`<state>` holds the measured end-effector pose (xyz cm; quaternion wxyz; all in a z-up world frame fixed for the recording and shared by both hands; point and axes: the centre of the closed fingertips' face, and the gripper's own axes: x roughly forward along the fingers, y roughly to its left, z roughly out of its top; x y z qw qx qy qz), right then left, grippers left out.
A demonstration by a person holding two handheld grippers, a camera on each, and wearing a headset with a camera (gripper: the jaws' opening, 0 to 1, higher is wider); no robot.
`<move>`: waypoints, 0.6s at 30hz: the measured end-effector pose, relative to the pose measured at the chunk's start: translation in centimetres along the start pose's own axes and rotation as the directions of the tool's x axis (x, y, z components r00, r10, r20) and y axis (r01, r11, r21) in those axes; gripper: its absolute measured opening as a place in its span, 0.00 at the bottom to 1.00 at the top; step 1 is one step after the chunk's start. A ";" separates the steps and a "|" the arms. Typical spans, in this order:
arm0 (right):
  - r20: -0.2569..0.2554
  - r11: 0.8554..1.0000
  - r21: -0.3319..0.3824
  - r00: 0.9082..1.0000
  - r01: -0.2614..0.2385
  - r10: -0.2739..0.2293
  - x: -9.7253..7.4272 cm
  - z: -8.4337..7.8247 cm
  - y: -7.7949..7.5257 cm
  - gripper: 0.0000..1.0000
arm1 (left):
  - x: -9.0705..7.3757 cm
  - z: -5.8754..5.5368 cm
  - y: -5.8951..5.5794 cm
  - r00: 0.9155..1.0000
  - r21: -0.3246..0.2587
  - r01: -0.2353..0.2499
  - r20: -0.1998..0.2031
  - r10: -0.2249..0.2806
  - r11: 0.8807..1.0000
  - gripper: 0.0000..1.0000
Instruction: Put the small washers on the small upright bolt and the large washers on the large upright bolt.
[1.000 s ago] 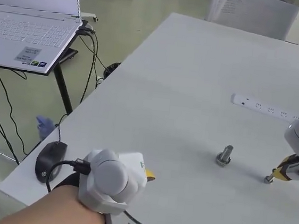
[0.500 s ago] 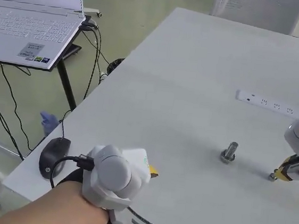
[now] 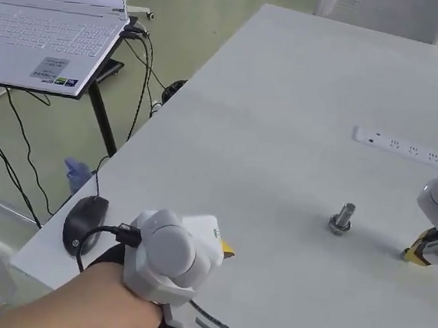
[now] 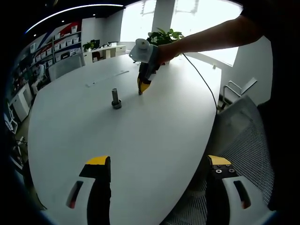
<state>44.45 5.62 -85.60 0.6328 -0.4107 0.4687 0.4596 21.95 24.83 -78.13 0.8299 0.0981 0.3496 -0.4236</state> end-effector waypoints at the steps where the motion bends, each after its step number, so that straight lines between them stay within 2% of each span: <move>1: -0.001 1.000 -0.002 1.000 -0.001 0.001 0.1 0.0 0.0 0.13 | 0.0 0.0 0.0 1.000 0.001 0.000 0.000 0.000 1.000 0.83; 16: -0.011 1.000 -0.009 1.000 0.005 -0.005 0.3 0.2 0.1 0.14 | -0.2 0.0 0.1 1.000 -0.001 0.002 0.006 -0.002 1.000 0.83; 18: -0.009 1.000 -0.007 1.000 0.007 -0.007 0.3 0.3 0.1 0.16 | -0.2 0.0 0.1 1.000 0.001 0.002 0.007 -0.002 1.000 0.83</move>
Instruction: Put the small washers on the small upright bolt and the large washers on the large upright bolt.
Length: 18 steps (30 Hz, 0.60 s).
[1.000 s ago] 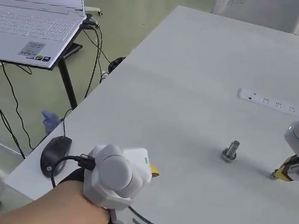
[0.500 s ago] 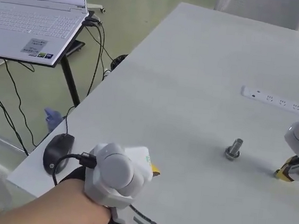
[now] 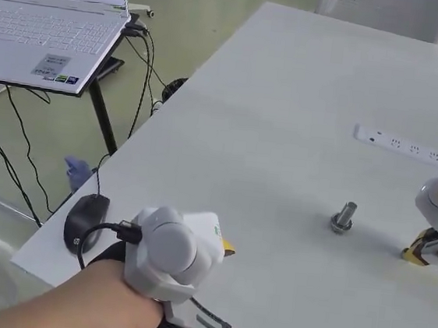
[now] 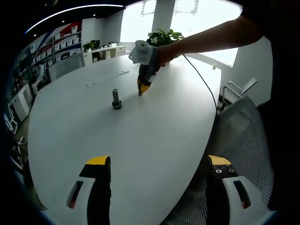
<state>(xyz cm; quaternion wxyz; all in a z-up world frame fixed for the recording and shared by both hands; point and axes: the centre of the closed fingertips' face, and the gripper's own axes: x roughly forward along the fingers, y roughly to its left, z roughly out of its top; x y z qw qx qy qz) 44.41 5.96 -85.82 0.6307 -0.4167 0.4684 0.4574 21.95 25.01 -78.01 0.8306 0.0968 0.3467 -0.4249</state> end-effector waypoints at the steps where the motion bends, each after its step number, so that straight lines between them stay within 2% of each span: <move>1: 0.001 1.000 0.003 1.000 0.000 0.000 0.0 0.0 0.0 0.19 | 0.0 0.0 0.0 1.000 0.000 0.000 -0.001 0.000 1.000 0.83; 5: 0.022 1.000 0.014 1.000 0.011 -0.012 -0.2 0.4 -0.3 0.26 | -0.1 -0.1 0.0 1.000 0.002 0.001 -0.001 -0.001 1.000 0.83; 9: 0.040 1.000 0.018 0.999 0.021 -0.022 -0.9 0.6 -0.6 0.29 | -0.3 0.0 0.0 1.000 0.005 0.001 0.003 -0.001 1.000 0.83; 18: 0.107 0.996 0.068 0.992 0.061 -0.068 -3.7 1.0 -0.9 0.33 | -0.5 -0.3 -0.1 1.000 0.013 0.007 0.003 -0.007 1.000 0.83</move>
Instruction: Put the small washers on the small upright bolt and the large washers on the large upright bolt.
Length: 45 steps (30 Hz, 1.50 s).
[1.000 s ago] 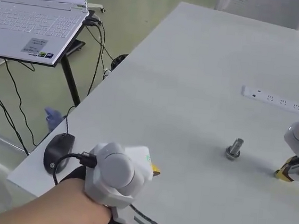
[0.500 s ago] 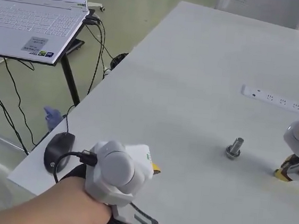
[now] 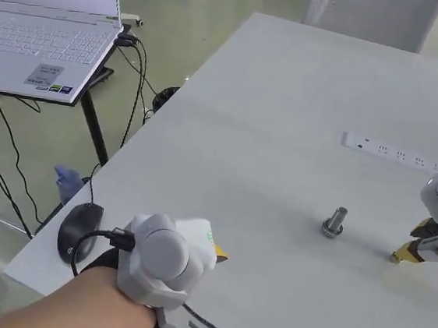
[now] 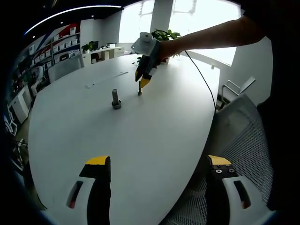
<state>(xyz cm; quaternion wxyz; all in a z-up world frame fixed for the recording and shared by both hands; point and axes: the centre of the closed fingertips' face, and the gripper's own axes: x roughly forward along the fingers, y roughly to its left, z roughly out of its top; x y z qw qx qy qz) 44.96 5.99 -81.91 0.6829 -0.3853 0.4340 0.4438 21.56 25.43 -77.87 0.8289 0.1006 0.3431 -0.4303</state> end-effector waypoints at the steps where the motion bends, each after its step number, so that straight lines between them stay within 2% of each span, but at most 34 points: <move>1: 0.012 1.000 0.004 1.000 0.008 -0.008 -0.6 0.1 0.0 0.33 | -0.1 0.1 0.0 1.000 -0.003 0.001 0.006 -0.001 1.000 0.83; 4: 0.041 0.999 0.026 0.999 0.024 -0.025 -1.9 0.3 0.0 0.35 | -0.3 0.2 0.0 1.000 0.001 0.000 0.011 0.000 1.000 0.84; 7: 0.116 0.997 0.076 0.992 0.031 -0.040 -3.6 1.1 0.5 0.39 | -0.7 0.6 0.1 1.000 0.004 -0.002 0.020 0.002 1.000 0.84; 10: 0.158 0.994 0.102 0.986 0.038 -0.053 -5.1 1.3 0.9 0.42 | -0.9 0.8 0.1 1.000 0.009 -0.004 0.027 0.004 1.000 0.85; 15: 0.223 0.990 0.135 0.972 0.044 -0.074 -7.2 1.5 1.6 0.47 | -1.1 0.9 0.0 1.000 0.015 -0.004 0.030 0.004 1.000 0.85; 16: 0.248 0.988 0.147 0.966 0.043 -0.079 -7.7 1.7 1.8 0.48 | -1.2 0.9 -0.1 0.999 0.016 -0.004 0.032 0.004 1.000 0.85; 18: 0.273 0.986 0.163 0.959 0.031 -0.075 -8.4 1.7 2.2 0.50 | -1.3 0.9 -0.1 0.999 0.014 -0.004 0.034 0.004 1.000 0.85; 19: 0.302 0.986 0.163 0.950 0.027 -0.076 -8.9 1.9 2.6 0.51 | -1.4 1.0 -0.2 0.999 0.013 -0.005 0.037 0.005 1.000 0.85; 22: 0.339 0.983 0.182 0.937 0.028 -0.089 -10.1 1.7 3.2 0.54 | -1.6 1.2 -0.4 0.999 0.004 -0.008 0.048 0.008 1.000 0.85; 23: 0.376 0.981 0.193 0.922 0.023 -0.095 -10.7 2.0 3.5 0.54 | -1.7 1.2 -0.4 0.999 0.004 -0.012 0.050 0.012 1.000 0.85; 25: 0.408 0.976 0.218 0.907 0.017 -0.107 -11.6 1.9 4.0 0.57 | -2.0 1.3 -0.4 0.998 0.005 -0.017 0.052 0.017 1.000 0.85; 26: 0.415 0.975 0.221 0.903 0.014 -0.107 -11.8 1.9 4.1 0.57 | -2.1 1.4 -0.4 0.998 0.003 -0.020 0.055 0.019 1.000 0.85; 27: 0.451 0.974 0.226 0.885 0.010 -0.114 -12.4 2.1 4.4 0.58 | -2.1 1.4 -0.4 0.998 0.000 -0.021 0.057 0.021 1.000 0.85; 28: 0.470 0.973 0.230 0.875 0.009 -0.119 -12.8 2.1 4.7 0.58 | -2.2 1.4 -0.5 0.998 -0.001 -0.021 0.058 0.021 1.000 0.85; 30: 0.490 0.972 0.234 0.863 0.007 -0.124 -13.6 1.9 5.4 0.61 | -2.4 1.5 -0.5 0.998 -0.003 -0.023 0.066 0.023 1.000 0.85; 31: 0.508 0.969 0.246 0.851 0.007 -0.135 -14.1 1.8 5.8 0.62 | -2.5 1.5 -0.4 0.997 -0.008 -0.025 0.070 0.025 1.000 0.85; 32: 0.516 0.966 0.257 0.846 0.001 -0.138 -14.3 1.7 6.1 0.62 | -2.7 1.6 -0.4 0.997 -0.012 -0.026 0.074 0.027 1.000 0.85; 33: 0.529 0.963 0.268 0.837 -0.007 -0.141 -14.6 1.7 6.4 0.64 | -2.8 1.6 -0.4 0.997 -0.015 -0.029 0.076 0.030 0.999 0.85; 34: 0.547 0.960 0.280 0.823 -0.006 -0.154 -15.0 1.6 6.8 0.65 | -2.9 1.6 -0.3 0.996 -0.016 -0.033 0.078 0.034 0.999 0.85; 35: 0.556 0.957 0.290 0.815 -0.007 -0.162 -15.2 1.5 7.0 0.67 | -3.0 1.6 -0.3 0.996 -0.017 -0.035 0.081 0.037 0.999 0.85; 36: 0.570 0.950 0.313 0.803 -0.019 -0.172 -15.5 1.3 7.5 0.68 | -3.2 1.7 -0.3 0.995 -0.023 -0.037 0.087 0.039 0.999 0.85; 37: 0.575 0.948 0.319 0.799 -0.023 -0.174 -15.6 1.1 7.8 0.70 | -3.3 1.8 -0.3 0.995 -0.026 -0.039 0.092 0.041 0.999 0.85; 38: 0.586 0.943 0.331 0.789 -0.025 -0.184 -15.8 0.9 8.1 0.72 | -3.5 1.9 -0.3 0.994 -0.028 -0.042 0.099 0.044 0.999 0.85; 41: 0.590 0.933 0.358 0.782 -0.033 -0.199 -16.0 0.1 9.0 0.75 | -3.7 2.0 -0.3 0.993 -0.027 -0.050 0.109 0.052 0.998 0.85; 45: 0.605 0.922 0.384 0.767 -0.048 -0.212 -16.2 -0.9 10.0 0.80 | -4.1 1.9 -0.2 0.990 -0.041 -0.063 0.120 0.068 0.997 0.85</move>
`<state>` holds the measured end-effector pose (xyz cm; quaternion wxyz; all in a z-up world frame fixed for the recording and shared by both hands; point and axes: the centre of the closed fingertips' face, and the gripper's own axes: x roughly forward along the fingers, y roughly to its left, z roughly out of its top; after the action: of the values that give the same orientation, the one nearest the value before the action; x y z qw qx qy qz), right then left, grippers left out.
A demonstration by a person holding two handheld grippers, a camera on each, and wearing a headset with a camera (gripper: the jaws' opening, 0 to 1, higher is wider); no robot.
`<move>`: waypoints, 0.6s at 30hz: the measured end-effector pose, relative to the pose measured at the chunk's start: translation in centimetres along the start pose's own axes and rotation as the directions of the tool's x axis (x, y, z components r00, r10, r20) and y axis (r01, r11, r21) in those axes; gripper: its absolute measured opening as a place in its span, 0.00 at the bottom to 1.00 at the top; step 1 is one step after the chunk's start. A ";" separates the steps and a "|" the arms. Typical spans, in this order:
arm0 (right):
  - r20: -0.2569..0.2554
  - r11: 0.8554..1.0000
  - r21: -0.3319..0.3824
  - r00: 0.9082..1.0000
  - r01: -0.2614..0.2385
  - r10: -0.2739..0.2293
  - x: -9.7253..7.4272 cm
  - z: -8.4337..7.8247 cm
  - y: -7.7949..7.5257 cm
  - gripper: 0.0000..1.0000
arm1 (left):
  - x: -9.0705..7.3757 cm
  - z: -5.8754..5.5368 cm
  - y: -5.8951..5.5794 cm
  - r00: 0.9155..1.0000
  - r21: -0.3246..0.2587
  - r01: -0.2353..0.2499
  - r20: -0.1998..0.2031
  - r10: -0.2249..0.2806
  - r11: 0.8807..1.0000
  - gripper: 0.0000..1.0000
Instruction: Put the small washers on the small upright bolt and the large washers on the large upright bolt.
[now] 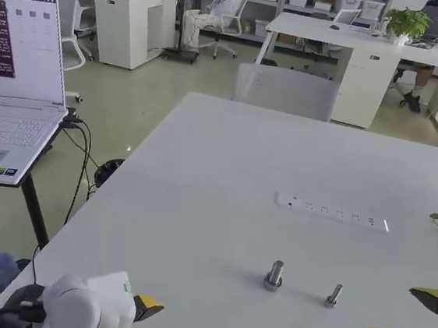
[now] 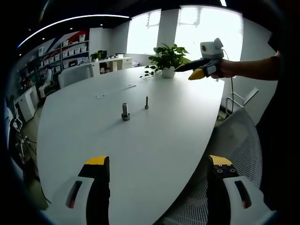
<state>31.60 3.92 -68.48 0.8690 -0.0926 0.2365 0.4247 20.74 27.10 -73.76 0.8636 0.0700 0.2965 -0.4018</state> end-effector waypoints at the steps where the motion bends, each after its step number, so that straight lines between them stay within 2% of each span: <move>1: 0.005 1.000 0.010 1.000 0.004 -0.004 -0.3 -0.4 0.1 0.81 | -0.1 0.0 0.0 1.000 -0.006 0.001 0.005 -0.001 1.000 0.85; 6: 0.032 0.998 0.056 0.999 0.010 -0.012 -1.4 -1.9 0.5 0.86 | -0.9 0.3 0.6 0.998 -0.060 -0.022 0.049 0.025 0.998 0.86; 11: 0.034 0.997 0.070 0.999 0.012 -0.014 -1.9 -3.2 1.4 0.91 | -0.9 0.2 0.6 0.998 -0.049 -0.030 0.046 0.032 0.998 0.86; 14: 0.041 0.997 0.078 0.999 0.004 -0.007 -2.0 -3.7 2.2 0.94 | -0.8 0.5 0.5 0.998 -0.061 -0.027 0.061 0.031 0.998 0.86; 18: 0.017 0.997 0.079 1.000 -0.011 0.009 -1.8 -5.1 3.7 0.98 | -0.7 0.6 0.3 0.997 -0.066 -0.027 0.071 0.032 0.997 0.86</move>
<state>26.07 3.14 -71.87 0.8717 -0.0534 0.2464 0.4202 20.87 27.55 -72.92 0.8814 0.0318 0.2770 -0.3814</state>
